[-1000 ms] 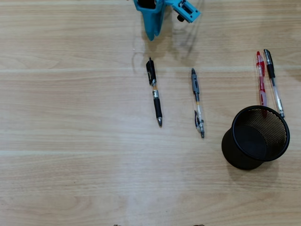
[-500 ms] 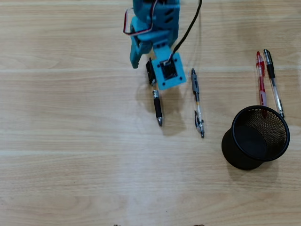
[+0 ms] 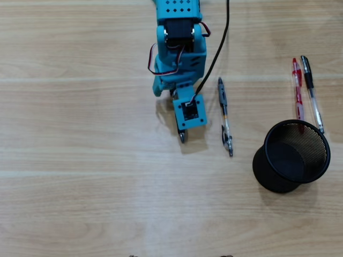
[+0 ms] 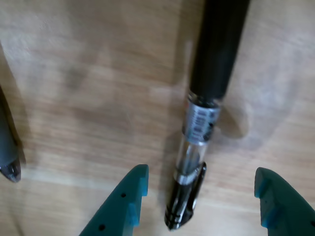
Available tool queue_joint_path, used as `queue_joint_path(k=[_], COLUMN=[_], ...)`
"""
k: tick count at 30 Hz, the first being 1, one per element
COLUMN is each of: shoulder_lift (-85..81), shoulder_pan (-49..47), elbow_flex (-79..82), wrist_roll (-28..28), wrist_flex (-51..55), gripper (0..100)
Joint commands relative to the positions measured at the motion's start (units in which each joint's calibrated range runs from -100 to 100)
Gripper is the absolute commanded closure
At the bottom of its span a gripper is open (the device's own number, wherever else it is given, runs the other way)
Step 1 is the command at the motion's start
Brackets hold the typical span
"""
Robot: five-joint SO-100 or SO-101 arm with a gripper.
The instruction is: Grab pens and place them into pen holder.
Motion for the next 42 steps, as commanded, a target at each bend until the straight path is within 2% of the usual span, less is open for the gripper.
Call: queue_joint_path(k=[1, 6, 10, 12, 16, 21, 24, 28, 33, 37, 42], shoulder_lift=[0.36, 0.53, 0.19, 0.10, -4.12, -17.90, -23.06, -23.99, -18.15, -11.48, -5.64], shoulder_pan=[-0.44, -0.44, 1.02, 1.90, 3.03, 2.79, 0.45, -5.11, -13.18, -18.02, -21.08], elbow_flex=[1.00, 3.63, 3.27, 2.09, 1.27, -5.15, -10.13, -11.85, -4.25, -1.53, -1.71], wrist_roll=[-0.36, -0.31, 0.84, 1.21, 1.57, 1.63, 1.10, 0.68, -6.32, -9.14, -9.46], wrist_flex=[-3.97, -7.33, -7.50, -7.07, -7.41, -9.56, -19.44, -44.11, -68.78, -77.63, -78.75], gripper=[75, 77, 99, 97, 98, 98, 98, 98, 98, 98, 98])
